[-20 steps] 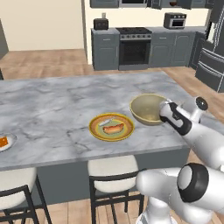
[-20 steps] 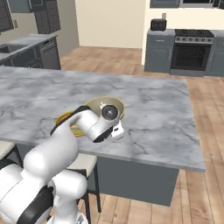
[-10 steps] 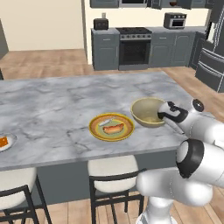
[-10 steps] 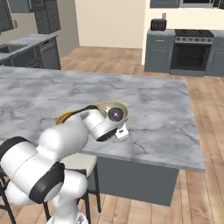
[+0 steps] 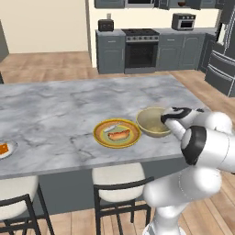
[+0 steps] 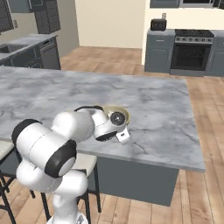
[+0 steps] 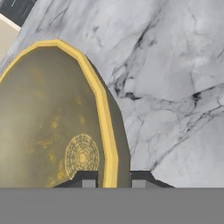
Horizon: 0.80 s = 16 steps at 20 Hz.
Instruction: Take the smaller bowl and place it next to the appetizer plate on the dining counter , and place the larger bowl next to the plate with cooked food.
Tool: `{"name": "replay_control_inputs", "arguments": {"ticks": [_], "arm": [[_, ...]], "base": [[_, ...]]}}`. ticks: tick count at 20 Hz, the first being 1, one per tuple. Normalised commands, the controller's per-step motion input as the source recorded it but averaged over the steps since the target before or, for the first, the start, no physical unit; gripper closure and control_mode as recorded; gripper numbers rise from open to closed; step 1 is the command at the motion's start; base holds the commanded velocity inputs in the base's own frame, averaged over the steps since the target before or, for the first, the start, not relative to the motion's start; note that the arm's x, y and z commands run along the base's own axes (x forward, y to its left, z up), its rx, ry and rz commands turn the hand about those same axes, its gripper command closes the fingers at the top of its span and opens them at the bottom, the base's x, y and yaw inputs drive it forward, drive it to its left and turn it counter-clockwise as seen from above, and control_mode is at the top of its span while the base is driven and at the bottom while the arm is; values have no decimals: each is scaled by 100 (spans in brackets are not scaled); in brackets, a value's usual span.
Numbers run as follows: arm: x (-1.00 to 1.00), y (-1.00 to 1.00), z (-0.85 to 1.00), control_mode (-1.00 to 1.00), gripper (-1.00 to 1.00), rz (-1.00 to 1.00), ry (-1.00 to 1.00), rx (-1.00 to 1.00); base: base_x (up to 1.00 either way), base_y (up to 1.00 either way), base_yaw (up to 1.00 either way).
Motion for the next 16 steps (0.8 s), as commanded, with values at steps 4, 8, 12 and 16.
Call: {"name": "replay_control_inputs", "arguments": {"ticks": [4,8,12,16], "arm": [[20,-12,-35,-100,100,0,1,0],[12,-12,-34,-100,100,0,0,0],[15,-1,-34,-100,100,0,0,0],[1,0,16,-100,-100,0,-1,0]], "base": [[0,0,0],[0,0,0],[0,0,0],[0,0,0]]}}
